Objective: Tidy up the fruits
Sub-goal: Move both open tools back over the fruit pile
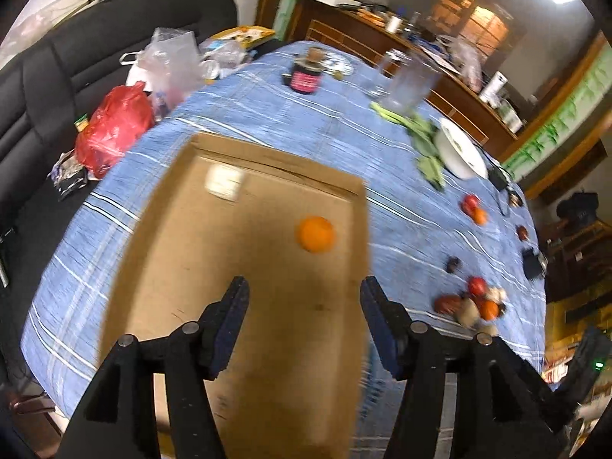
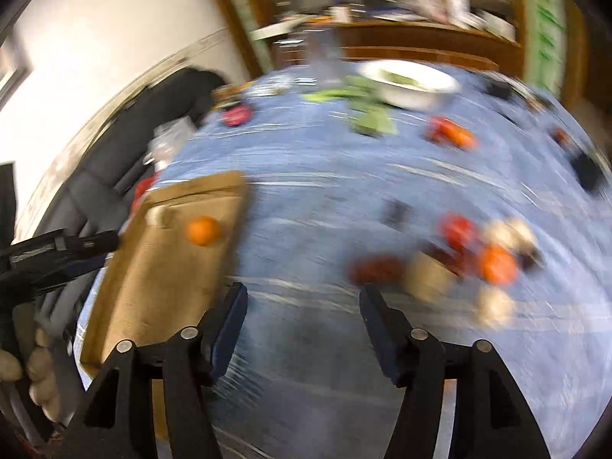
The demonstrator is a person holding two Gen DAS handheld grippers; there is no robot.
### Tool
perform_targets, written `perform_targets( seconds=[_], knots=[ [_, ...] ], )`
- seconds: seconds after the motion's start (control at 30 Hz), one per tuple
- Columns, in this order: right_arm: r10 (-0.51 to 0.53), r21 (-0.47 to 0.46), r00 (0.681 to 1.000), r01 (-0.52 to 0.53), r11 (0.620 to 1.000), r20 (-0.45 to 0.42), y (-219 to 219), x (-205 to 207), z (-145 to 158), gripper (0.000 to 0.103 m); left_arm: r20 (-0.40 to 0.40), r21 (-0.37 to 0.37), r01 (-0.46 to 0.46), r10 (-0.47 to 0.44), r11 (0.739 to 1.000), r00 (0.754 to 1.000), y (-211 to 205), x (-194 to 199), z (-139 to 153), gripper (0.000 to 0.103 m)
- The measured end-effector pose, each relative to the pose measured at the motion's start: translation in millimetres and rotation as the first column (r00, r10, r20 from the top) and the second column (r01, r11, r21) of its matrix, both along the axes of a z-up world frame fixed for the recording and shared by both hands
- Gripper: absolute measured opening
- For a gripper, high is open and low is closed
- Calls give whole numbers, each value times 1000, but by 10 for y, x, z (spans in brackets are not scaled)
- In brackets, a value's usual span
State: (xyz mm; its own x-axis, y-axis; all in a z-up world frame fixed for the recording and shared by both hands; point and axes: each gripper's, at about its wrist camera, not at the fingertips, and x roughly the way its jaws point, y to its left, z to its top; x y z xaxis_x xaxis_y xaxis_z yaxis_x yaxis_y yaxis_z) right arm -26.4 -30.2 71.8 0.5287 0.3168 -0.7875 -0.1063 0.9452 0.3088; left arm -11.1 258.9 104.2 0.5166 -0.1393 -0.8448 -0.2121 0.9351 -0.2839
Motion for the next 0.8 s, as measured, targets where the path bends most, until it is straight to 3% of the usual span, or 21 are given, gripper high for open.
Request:
perform_targets(
  seconds=[0.17, 0.33, 0.53, 0.8],
  knots=[
    [-154, 8, 985, 155, 988, -72, -879, -184, -159, 68, -13, -9, 63, -63, 998, 998, -598, -88, -18, 61],
    [-161, -5, 986, 161, 987, -52, -1240, -305, -101, 68, -30, -18, 154, -154, 988, 988, -1211, -147, -90, 61],
    [-96, -10, 994, 96, 995, -52, -1343, -386, -142, 68, -42, -14, 235, -235, 972, 971, -1662, -210, -200, 61],
    [0, -8, 997, 0, 1000, -77, -1186, -199, -292, 68, -79, 48, 203, -198, 978, 977, -1654, -243, -386, 61]
  ],
)
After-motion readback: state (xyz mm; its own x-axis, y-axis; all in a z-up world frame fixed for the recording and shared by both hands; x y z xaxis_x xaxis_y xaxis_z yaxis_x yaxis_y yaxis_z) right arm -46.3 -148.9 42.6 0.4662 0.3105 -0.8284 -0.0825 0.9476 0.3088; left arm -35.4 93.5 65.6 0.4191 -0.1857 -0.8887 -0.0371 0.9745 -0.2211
